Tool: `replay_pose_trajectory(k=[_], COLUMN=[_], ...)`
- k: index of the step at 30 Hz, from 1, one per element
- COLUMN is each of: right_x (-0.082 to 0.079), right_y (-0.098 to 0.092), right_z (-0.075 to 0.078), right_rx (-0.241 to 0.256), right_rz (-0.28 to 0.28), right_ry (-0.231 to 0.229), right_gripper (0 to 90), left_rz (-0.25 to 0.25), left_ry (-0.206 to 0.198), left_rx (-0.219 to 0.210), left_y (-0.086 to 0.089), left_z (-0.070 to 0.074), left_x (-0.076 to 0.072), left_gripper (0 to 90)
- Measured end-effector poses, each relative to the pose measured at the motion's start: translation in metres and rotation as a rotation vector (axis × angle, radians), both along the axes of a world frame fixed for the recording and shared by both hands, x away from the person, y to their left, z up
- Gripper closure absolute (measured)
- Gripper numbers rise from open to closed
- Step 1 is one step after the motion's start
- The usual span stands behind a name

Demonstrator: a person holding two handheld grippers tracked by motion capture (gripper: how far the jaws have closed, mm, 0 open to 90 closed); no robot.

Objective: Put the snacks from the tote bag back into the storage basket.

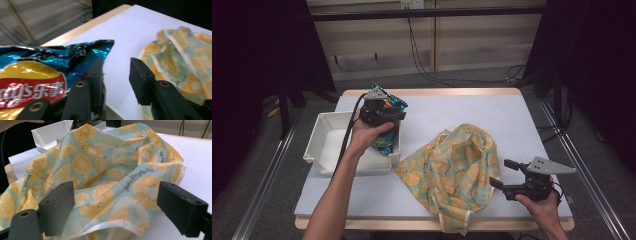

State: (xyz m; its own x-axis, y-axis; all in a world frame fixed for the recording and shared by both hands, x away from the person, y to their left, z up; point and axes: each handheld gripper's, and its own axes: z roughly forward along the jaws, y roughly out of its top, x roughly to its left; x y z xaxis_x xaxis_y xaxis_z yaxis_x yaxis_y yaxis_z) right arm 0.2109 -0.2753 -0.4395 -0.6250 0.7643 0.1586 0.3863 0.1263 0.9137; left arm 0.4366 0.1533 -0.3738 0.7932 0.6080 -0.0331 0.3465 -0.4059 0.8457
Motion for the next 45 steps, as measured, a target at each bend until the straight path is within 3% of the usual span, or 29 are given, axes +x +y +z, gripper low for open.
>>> replay_pose_trajectory(k=[3, 5, 7, 10, 12, 16, 17, 19, 20, 21, 22, 24, 27, 31, 35, 40, 42, 43, 45], right_x=[0.000, 0.000, 0.000, 0.000, 0.000, 0.000, 0.000, 0.000, 0.000, 0.000, 0.000, 0.001, 0.002, 0.001, 0.001, 0.000, 0.000, 0.000, -0.001], right_y=[0.000, 0.000, 0.000, 0.001, 0.001, 0.000, 0.000, 0.000, -0.001, -0.001, 0.000, 0.001, 0.003, 0.003, 0.001, 0.000, 0.001, 0.000, 0.000], right_z=[0.001, 0.000, 0.000, 0.000, 0.000, 0.000, 0.000, 0.000, 0.000, 0.000, -0.001, -0.001, -0.002, -0.002, -0.002, -0.001, -0.001, -0.001, -0.001], right_rx=[0.001, -0.002, -0.002, -0.001, -0.001, -0.004, -0.003, -0.001, -0.002, -0.002, -0.001, -0.003, -0.007, -0.011, -0.006, -0.010, -0.009, -0.010, -0.005], right_rz=[-0.001, 0.002, 0.002, 0.004, 0.001, 0.003, 0.003, -0.001, 0.001, 0.002, 0.005, 0.006, 0.011, 0.016, 0.007, 0.008, 0.007, 0.006, 0.005], right_ry=[-0.001, 0.000, 0.001, 0.004, 0.004, 0.001, 0.000, 0.002, 0.002, 0.000, 0.003, 0.005, 0.008, 0.007, 0.007, 0.004, 0.007, 0.006, 0.002], right_gripper=[14.4, 14.4, 14.4, 14.4, 14.4, 14.4, 14.4, 14.4, 14.4, 14.4, 14.4, 14.4, 14.4, 14.4, 14.4, 14.4, 14.4, 14.4, 14.4], left_rz=[0.016, 0.055, 0.062, 0.043, 0.052, 0.079, 0.120, 0.122, 0.165, 0.165, 0.185, 0.192, 0.196, 0.168, 0.167, 0.123, 0.116, 0.106, 0.087], left_ry=[-0.006, 0.000, 0.004, 0.004, -0.002, 0.006, -0.009, -0.007, -0.020, -0.020, -0.020, -0.008, 0.001, 0.023, 0.041, 0.054, 0.035, 0.030, 0.011], left_rx=[0.005, 0.051, 0.045, 0.060, 0.079, 0.093, 0.088, 0.092, 0.050, 0.050, 0.002, -0.045, -0.071, -0.057, -0.080, -0.125, -0.115, -0.149, -0.163], left_y=[0.001, 0.004, 0.005, 0.002, 0.001, 0.006, 0.010, 0.014, 0.021, 0.021, 0.029, 0.031, 0.027, 0.016, 0.016, 0.020, 0.023, 0.026, 0.032], left_z=[-0.002, -0.006, -0.008, -0.007, -0.007, -0.005, -0.004, -0.003, -0.001, -0.001, -0.001, -0.003, -0.010, -0.019, -0.020, -0.018, -0.012, -0.010, -0.006], left_x=[0.001, 0.006, 0.007, 0.009, 0.010, 0.011, 0.012, 0.013, 0.014, 0.014, 0.016, 0.018, 0.021, 0.022, 0.023, 0.020, 0.014, 0.010, 0.001], left_gripper=[64.5, 63.7, 63.9, 78.4, 83.5, 87.8, 88.4, 88.6, 88.7, 88.7, 88.7, 88.7, 88.3, 86.4, 83.9, 74.6, 71.3, 69.5, 73.6])
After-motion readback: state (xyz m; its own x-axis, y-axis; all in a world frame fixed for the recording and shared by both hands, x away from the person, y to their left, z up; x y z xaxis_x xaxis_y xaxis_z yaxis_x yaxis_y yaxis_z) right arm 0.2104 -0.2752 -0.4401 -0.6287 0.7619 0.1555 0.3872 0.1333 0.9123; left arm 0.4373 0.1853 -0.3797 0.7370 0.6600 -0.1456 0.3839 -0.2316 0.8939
